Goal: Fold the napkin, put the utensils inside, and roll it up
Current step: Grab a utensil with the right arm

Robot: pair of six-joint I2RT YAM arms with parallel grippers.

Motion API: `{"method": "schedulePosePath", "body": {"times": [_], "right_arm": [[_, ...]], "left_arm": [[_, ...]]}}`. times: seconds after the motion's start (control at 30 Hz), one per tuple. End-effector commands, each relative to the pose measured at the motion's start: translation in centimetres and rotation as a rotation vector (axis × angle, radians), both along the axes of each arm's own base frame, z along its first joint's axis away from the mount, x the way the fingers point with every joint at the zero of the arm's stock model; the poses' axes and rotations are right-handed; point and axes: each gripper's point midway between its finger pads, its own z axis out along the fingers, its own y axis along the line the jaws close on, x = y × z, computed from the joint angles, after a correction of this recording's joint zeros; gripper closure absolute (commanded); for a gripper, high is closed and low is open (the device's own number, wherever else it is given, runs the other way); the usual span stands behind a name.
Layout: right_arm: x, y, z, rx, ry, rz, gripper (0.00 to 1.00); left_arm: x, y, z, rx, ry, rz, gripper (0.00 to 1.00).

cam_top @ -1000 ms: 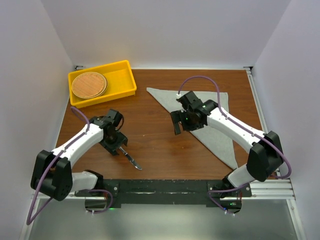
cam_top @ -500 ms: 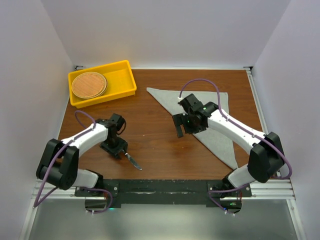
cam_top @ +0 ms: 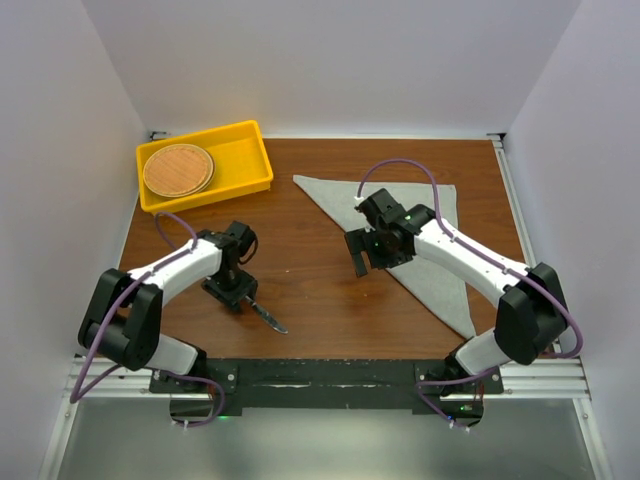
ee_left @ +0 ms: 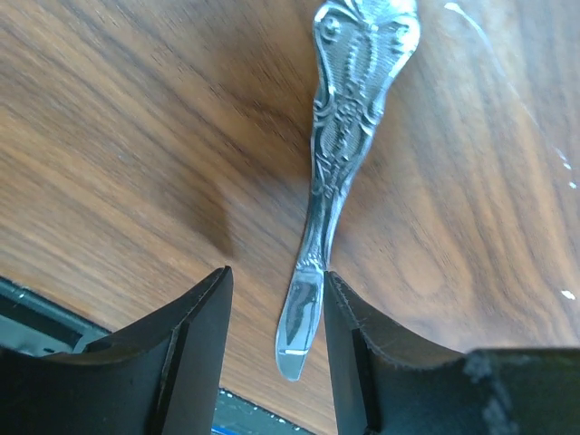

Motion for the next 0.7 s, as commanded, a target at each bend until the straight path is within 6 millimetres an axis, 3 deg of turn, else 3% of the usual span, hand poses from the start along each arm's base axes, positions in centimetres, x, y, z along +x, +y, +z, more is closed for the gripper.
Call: {"method": "schedulePosePath", "body": {"times": [0.0,0.3,0.53,0.67], "right_arm": [[0.7,0.0,-0.2,-0.010,-0.026,0.008,0.10],[1.2,0.1,0.1,-0.020,-0.037,0.017,0.10],[1.1,-0.2,-0.1,-0.032,-0.037,0.022,0.10],[1.1,-0.4,-0.1,-0.037,-0.040,0.021,0.10]], "left_arm": [[1.5,0.0,2.3,0.032,-0.059,0.011,0.49],[1.3,-0.9,0.7,0.007,-0.013,0.029,0.41],[1.8,-1.0,-0.3,0.019,-0.003,0.041,0.47],[1.1,-1.3,-1.3,0.025,0.036,0.027,0.55]]}}
